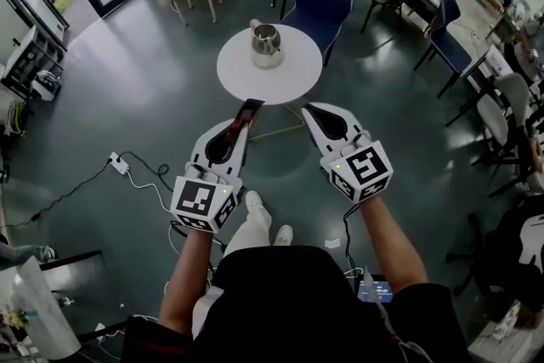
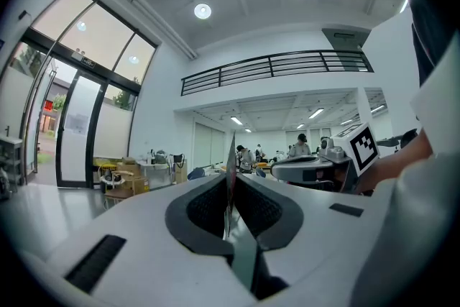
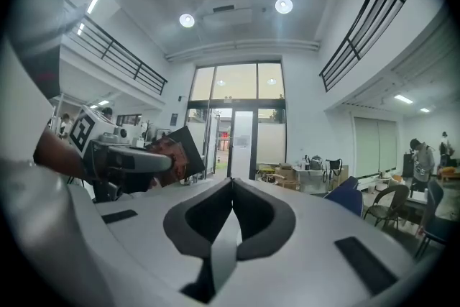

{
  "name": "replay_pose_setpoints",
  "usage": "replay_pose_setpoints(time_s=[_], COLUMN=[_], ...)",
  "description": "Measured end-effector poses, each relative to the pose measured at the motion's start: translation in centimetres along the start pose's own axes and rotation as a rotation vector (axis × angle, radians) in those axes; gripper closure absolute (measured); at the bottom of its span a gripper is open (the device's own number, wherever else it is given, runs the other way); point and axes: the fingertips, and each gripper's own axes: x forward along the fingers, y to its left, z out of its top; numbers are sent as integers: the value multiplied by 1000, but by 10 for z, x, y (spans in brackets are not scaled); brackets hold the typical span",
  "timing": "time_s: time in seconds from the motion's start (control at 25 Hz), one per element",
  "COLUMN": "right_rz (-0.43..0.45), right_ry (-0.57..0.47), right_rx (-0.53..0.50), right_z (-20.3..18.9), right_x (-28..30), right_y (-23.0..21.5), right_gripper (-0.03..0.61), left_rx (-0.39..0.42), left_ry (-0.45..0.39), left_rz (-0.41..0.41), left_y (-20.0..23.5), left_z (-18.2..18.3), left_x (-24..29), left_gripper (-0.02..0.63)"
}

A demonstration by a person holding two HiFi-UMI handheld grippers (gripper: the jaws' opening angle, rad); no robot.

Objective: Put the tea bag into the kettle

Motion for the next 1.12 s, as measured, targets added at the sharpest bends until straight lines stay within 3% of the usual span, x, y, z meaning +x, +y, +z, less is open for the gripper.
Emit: replay_pose_setpoints(time_s=[0.48,1.12], right_rz=[-4,-28], right_ry=[5,21], right_rx=[-19,5], right_z=[5,-1], right_x=[34,119], right_y=[-23,-81], right_gripper=[560,560], left_rx=[4,-10], left_ry=[-11,15], left_rz=[-27,-44], left_y=[28,104], left_z=[5,-3], left_x=[36,113], left_gripper=[577,577])
